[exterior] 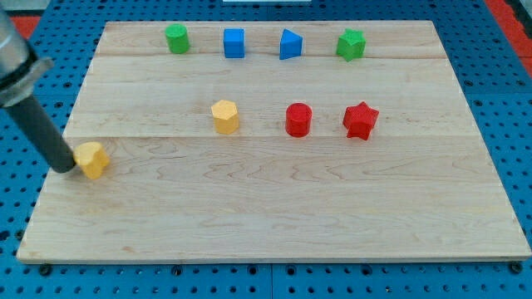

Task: Slide the yellow heart to the yellow hexagon

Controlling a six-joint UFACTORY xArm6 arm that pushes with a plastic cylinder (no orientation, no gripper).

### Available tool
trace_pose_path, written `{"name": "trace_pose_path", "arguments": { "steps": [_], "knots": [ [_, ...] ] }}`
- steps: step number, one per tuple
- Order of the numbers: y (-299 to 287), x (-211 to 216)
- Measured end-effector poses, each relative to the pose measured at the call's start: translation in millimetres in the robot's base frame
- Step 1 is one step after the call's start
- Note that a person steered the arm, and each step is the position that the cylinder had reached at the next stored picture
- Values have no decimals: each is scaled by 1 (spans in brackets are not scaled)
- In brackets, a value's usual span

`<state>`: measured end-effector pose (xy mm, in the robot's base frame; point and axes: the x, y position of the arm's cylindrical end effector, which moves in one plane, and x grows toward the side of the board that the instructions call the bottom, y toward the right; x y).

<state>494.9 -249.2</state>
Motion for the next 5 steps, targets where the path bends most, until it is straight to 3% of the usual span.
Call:
{"name": "trace_pose_path", "arguments": {
  "steps": [1,3,5],
  "knots": [
    [40,0],
    [60,15],
    [110,0]
  ]
}}
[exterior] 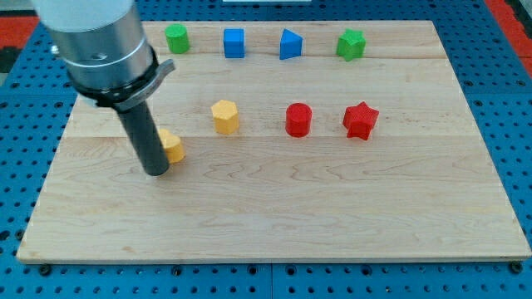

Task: Slide the yellow heart to the yellow hexagon

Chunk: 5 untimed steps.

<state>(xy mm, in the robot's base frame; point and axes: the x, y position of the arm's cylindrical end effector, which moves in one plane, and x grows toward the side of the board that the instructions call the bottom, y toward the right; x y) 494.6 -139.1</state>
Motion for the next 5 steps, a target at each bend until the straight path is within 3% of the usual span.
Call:
{"name": "trace_pose_path", "arguments": {
  "steps": [2,3,4,5],
  "knots": [
    [13,-52],
    [1,-35],
    [66,14],
    [88,20]
  ]
}}
